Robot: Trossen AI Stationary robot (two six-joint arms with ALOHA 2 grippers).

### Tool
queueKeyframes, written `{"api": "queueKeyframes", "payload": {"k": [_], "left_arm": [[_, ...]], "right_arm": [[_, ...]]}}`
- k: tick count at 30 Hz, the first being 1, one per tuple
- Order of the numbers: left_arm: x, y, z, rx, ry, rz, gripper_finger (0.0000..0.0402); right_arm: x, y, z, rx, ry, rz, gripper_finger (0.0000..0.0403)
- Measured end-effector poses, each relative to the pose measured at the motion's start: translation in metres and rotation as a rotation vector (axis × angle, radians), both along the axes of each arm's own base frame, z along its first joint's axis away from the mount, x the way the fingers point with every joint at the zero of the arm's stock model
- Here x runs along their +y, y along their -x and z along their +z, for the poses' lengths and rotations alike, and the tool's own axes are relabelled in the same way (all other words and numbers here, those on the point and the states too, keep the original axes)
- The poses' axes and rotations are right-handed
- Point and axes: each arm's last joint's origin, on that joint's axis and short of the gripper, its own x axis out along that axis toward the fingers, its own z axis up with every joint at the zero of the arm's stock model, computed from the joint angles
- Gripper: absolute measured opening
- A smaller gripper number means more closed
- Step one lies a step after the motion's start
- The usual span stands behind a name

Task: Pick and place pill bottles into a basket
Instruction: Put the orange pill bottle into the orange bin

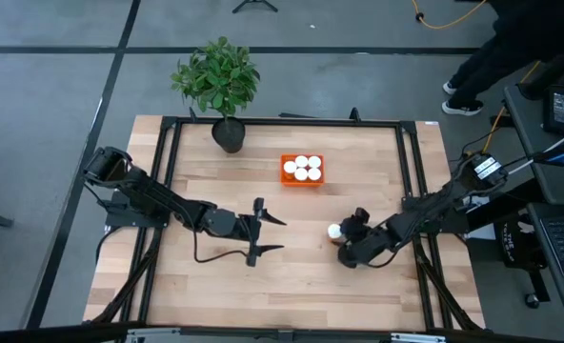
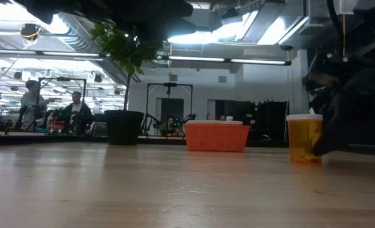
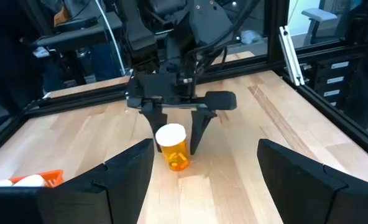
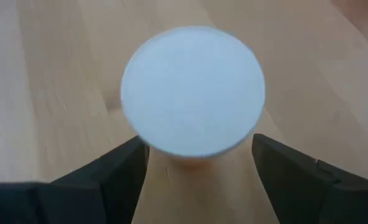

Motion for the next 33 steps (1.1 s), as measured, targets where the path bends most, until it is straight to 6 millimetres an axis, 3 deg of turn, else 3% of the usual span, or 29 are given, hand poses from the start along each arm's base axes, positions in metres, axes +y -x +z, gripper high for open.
{"api": "queueKeyframes", "payload": {"k": [6, 25, 33], "left_arm": [[0.000, 0.000, 0.000, 0.000, 0.000, 0.001, 0.0283], [0.000, 0.000, 0.000, 0.001, 0.000, 0.001, 0.0283], [0.000, 0.000, 0.000, 0.001, -0.001, 0.001, 0.0283]], "right_arm": [[-0.005, 0.007, -0.010, -0.123, -0.047, -0.004, 0.0288], [-0.003, 0.001, -0.030, -0.144, 0.035, 0.015, 0.0286], [-0.003, 0.001, -0.030, -0.137, 0.031, 0.023, 0.0238]]}}
